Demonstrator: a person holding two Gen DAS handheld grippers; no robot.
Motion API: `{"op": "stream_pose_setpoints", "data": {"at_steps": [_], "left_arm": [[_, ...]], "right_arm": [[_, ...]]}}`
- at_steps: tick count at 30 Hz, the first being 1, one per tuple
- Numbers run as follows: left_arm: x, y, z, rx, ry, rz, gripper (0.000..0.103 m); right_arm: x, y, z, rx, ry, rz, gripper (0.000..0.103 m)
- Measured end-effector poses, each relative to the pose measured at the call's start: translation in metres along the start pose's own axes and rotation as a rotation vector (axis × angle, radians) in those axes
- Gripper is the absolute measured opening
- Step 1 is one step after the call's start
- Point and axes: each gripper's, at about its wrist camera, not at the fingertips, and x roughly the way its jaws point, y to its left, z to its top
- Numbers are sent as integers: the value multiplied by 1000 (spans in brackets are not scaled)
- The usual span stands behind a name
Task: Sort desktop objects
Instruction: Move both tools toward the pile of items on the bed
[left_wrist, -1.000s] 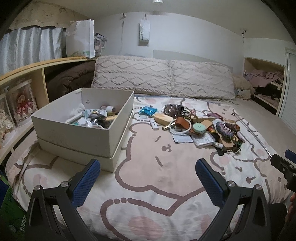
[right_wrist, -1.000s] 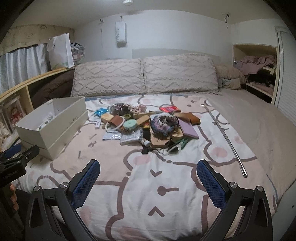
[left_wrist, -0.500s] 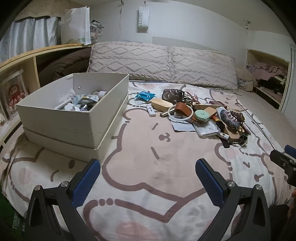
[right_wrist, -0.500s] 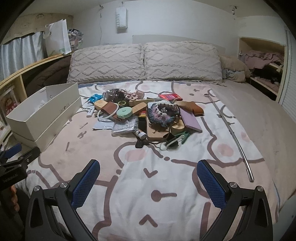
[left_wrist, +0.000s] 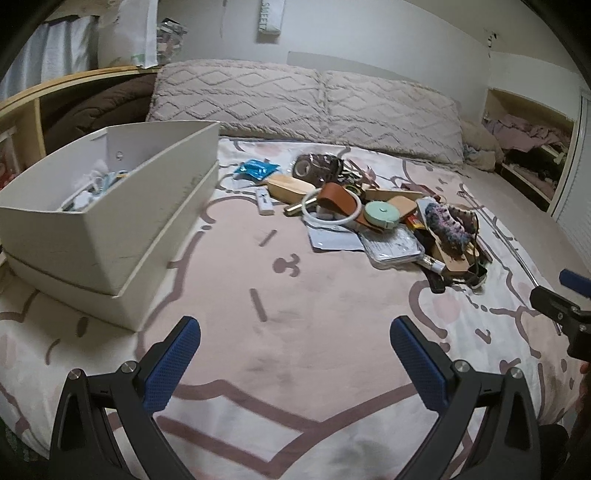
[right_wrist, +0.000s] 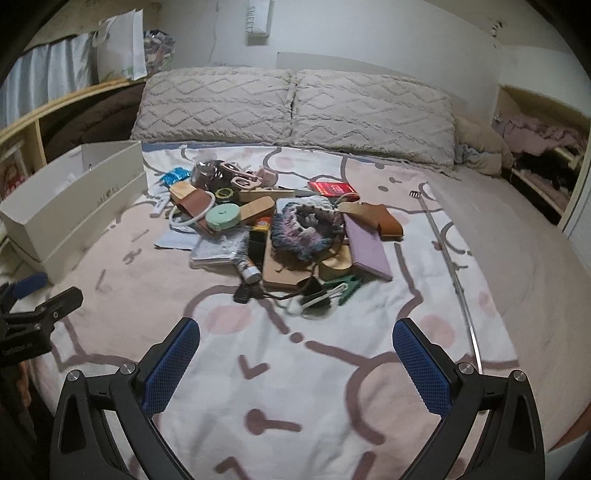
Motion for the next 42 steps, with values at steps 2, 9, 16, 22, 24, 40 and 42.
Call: {"op": "stream_pose_setpoints", "data": {"at_steps": [2, 9, 16, 22, 24, 40, 42], "left_arm": [[6, -7, 0, 6, 9, -9, 103], [25, -34, -4, 47, 48, -29, 103], [43, -61, -6, 74, 88, -51, 103], [61, -78, -13, 86, 150, -78, 103], [66, -84, -16, 93, 163, -77, 103], [72, -86, -26, 116, 166, -40, 103], [72, -85, -27, 115, 162, -53, 103]], "right_arm": [[3, -4, -1, -16, 7, -6, 103], [20, -23, -15, -47, 52, -20, 103], [36, -40, -22, -21, 107, 30, 103], [52, -45, -26, -28, 155, 61, 103], [57, -46, -25, -31, 164, 67, 103], [113, -32, 6, -124, 171, 14, 103], [118, -34, 6, -126, 171, -11, 103]]}}
